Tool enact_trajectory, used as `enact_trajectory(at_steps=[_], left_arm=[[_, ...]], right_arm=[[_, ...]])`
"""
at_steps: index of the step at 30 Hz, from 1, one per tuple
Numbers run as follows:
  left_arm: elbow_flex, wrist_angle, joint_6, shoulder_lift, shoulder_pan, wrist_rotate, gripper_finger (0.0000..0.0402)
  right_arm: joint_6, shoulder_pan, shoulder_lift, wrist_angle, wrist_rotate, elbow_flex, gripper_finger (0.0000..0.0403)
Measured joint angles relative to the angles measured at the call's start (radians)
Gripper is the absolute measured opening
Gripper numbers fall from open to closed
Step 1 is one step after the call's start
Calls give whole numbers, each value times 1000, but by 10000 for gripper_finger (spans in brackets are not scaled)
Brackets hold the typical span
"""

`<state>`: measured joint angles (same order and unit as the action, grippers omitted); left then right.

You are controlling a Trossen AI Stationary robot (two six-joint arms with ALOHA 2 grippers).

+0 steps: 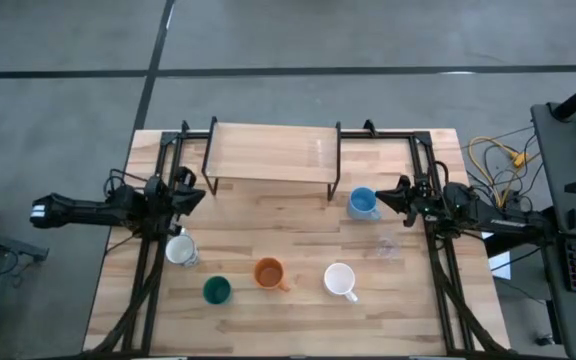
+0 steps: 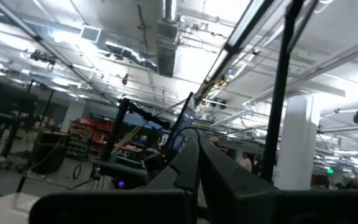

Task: Stack small to large cups/mugs on shelf
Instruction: Put the orange mug on the shelf

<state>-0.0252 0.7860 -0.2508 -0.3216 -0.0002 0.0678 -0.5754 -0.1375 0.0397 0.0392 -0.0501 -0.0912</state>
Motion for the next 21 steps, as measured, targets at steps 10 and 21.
enact_trajectory(at_steps=[10, 21], left_arm=[[-63, -1, -34, -142, 0, 116, 0], [-166, -103, -37, -291, 0, 151, 0]], right_arm=[[113, 0, 209, 137, -25, -221, 22], [179, 10, 500, 273, -46, -443, 22]])
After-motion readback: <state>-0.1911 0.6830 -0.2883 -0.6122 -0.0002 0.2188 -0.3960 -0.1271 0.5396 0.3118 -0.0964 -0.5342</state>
